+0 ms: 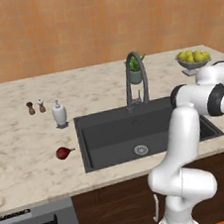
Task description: Put the colander in the sink, put the pear in the colander, and turn on the sink faucet and pour water over the colander.
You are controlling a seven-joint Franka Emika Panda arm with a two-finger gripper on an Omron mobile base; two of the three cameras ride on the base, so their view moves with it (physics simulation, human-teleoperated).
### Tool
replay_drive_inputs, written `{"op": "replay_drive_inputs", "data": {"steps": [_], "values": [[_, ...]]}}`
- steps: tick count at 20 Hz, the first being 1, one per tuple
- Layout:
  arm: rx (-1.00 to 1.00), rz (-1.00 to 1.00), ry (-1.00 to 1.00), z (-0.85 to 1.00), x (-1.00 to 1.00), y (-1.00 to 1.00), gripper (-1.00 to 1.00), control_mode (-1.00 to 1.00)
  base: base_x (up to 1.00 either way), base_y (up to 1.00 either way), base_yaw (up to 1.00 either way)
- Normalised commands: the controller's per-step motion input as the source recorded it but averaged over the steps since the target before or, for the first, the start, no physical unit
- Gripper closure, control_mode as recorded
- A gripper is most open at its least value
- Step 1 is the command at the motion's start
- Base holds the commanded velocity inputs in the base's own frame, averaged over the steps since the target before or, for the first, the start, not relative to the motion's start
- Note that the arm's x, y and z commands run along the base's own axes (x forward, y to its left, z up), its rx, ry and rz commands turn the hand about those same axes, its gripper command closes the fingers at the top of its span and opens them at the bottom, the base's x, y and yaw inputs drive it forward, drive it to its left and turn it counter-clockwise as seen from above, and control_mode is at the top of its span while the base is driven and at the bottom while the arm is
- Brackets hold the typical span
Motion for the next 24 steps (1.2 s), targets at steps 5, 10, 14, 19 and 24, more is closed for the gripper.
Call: {"op": "replay_drive_inputs", "data": {"steps": [5, 10, 14, 19, 24], "values": [[0.0, 0.0, 0.0, -0.27, 0.3, -0.09, -1.0, -1.0, 0.0, 0.0, 0.0], [0.0, 0.0, 0.0, -0.18, 0.25, -0.21, -1.0, -1.0, 0.0, 0.0, 0.0], [0.0, 0.0, 0.0, -0.08, 0.24, -0.2, -1.0, -1.0, 0.0, 0.0, 0.0], [0.0, 0.0, 0.0, -0.34, 0.08, -0.03, 1.0, -1.0, 0.0, 0.0, 0.0], [0.0, 0.0, -0.05, -0.74, -0.1, 0.43, 1.0, -1.0, 0.0, 0.0, 0.0]]}}
